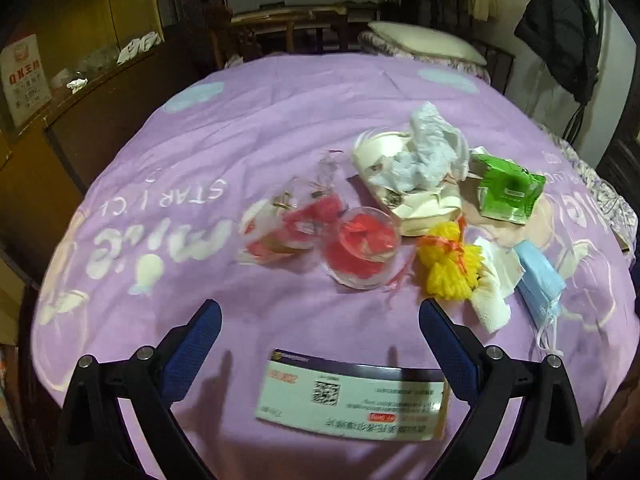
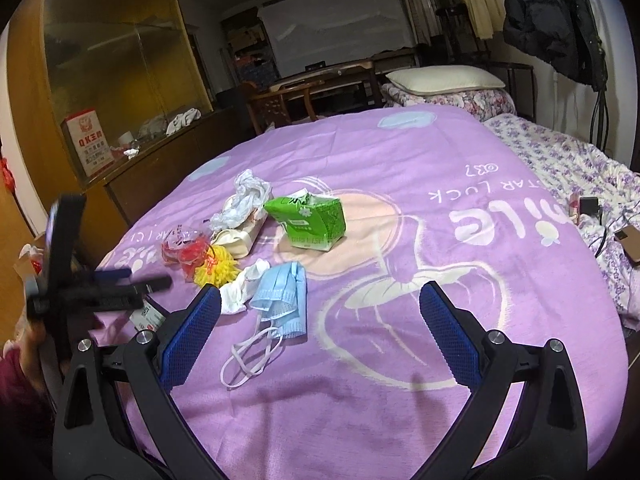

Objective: Collect trash
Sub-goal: 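Grasp the white medicine box with the left tool while the right tool grasps the blue mask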

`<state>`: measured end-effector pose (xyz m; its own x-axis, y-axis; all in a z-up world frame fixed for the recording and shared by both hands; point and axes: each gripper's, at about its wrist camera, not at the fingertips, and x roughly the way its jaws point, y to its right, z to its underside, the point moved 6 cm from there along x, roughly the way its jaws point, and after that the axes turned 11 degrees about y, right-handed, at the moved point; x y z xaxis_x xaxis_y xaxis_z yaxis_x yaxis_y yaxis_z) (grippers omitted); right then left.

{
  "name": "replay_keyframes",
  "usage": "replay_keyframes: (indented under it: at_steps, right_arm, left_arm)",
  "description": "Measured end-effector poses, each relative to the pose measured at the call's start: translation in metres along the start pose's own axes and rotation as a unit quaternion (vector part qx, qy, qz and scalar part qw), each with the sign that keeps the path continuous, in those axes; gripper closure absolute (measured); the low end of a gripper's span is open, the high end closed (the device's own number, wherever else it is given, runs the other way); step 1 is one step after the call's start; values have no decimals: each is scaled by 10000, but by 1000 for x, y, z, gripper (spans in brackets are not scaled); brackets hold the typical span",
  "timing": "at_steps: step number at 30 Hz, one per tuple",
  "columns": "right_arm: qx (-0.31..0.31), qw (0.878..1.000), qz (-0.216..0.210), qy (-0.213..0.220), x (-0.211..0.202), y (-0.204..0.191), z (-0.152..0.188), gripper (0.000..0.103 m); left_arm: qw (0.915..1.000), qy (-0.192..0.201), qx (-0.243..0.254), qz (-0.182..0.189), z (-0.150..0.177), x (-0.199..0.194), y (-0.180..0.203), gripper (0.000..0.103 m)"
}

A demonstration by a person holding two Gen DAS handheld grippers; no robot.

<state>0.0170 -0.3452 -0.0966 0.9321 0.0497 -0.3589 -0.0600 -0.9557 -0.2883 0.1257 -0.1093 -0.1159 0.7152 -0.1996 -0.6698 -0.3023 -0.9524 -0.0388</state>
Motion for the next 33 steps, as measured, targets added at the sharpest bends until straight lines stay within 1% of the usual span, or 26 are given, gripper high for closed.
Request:
replay_keyframes:
  at_steps: [2, 3, 6, 7, 9, 10, 11, 12, 14, 15, 16, 17, 18, 20, 21, 23, 24, 25, 26, 27, 29, 30, 31, 32, 33]
  right_arm:
    - [20, 10000, -28, -65, 4, -1, 4, 7]
    - [20, 10000, -35, -85, 5, -1, 5, 7]
    - [14, 9999, -34, -108, 6, 0, 8, 7]
    - [23, 9999, -39, -111, 6, 0, 8, 7]
    - [58, 9999, -65, -107, 5, 0, 8, 7]
    - [70, 9999, -86, -91, 4, 0, 7, 7]
    - [63, 9999, -94, -75, 3, -1, 7, 7]
    - [39, 9999, -97, -52, 1, -2, 6, 7]
    - [-15, 10000, -84, -15, -1, -3, 5, 7]
    - [-21, 10000, -75, -15, -1, -3, 5, 7]
    - [-21, 10000, -63, -18, -1, -2, 5, 7]
    - [-17, 10000, -55, -21, -1, -2, 6, 7]
    - [-7, 10000, -41, -29, 0, 0, 6, 7]
    - [33, 10000, -25, -63, 3, 2, 8, 7]
    - [70, 9999, -43, -114, 6, 3, 10, 7]
    - [107, 9997, -76, -194, 10, 3, 14, 7]
    - [121, 9996, -110, -235, 12, 2, 16, 7]
    - [132, 9994, -143, -273, 13, 1, 18, 7]
    - [140, 9993, -170, -302, 15, 0, 19, 7]
    - [151, 9991, -208, -333, 17, -2, 20, 7]
    - [155, 9988, -266, -392, 20, -8, 22, 7]
    - [110, 9986, -281, -439, 23, -13, 24, 7]
    - [67, 9985, -284, -467, 25, -17, 25, 8]
    - [10, 9984, -287, -496, 27, -21, 26, 8]
    - [-71, 9982, -291, -516, 29, -25, 27, 8]
  left_arm:
    - [9988, -124, -235, 409, 6, -11, 5, 6]
    - [9981, -194, -301, 494, 13, -17, 7, 6]
    - [9967, -277, -590, 481, 30, -28, 4, 6]
    - [9932, -451, -877, 626, 40, -27, 2, 6]
    - [9862, -722, -1219, 858, 50, -21, 3, 6]
    - [9818, -875, -1356, 1003, 54, -16, 5, 6]
    - [9802, -992, -1383, 1012, 55, -9, 7, 6]
    - [9807, -996, -1391, 952, 54, -5, 9, 6]
    - [9843, -776, -1332, 858, 36, 8, 7, 6]
    - [9858, -755, -1254, 828, 28, 14, 8, 6]
    - [9868, -834, -1174, 744, 20, 23, 8, 6]
    - [9866, -822, -1215, 713, 17, 25, 8, 6]
    - [9866, -773, -1244, 719, 16, 25, 9, 6]
    - [9899, -614, -1018, 771, 19, 18, 18, 6]
    - [9923, -547, -852, 712, 23, 15, 21, 6]
    - [9975, -366, -438, 418, 34, 8, 22, 6]
    - [9983, -342, -334, 327, 39, 6, 20, 7]
    - [9990, -336, -222, 206, 45, 4, 17, 10]
    - [9990, -339, -205, 193, 48, 2, 16, 12]
    - [9989, -352, -214, 216, 51, 2, 16, 13]
    - [9985, -372, -198, 344, 58, 1, 18, 23]
    - [9986, -352, -159, 371, 60, 1, 20, 33]
    - [9987, -301, -96, 407, 60, 0, 22, 39]
    - [9986, -243, -50, 463, 59, -1, 24, 51]
    - [9984, -205, -40, 520, 58, -3, 23, 58]
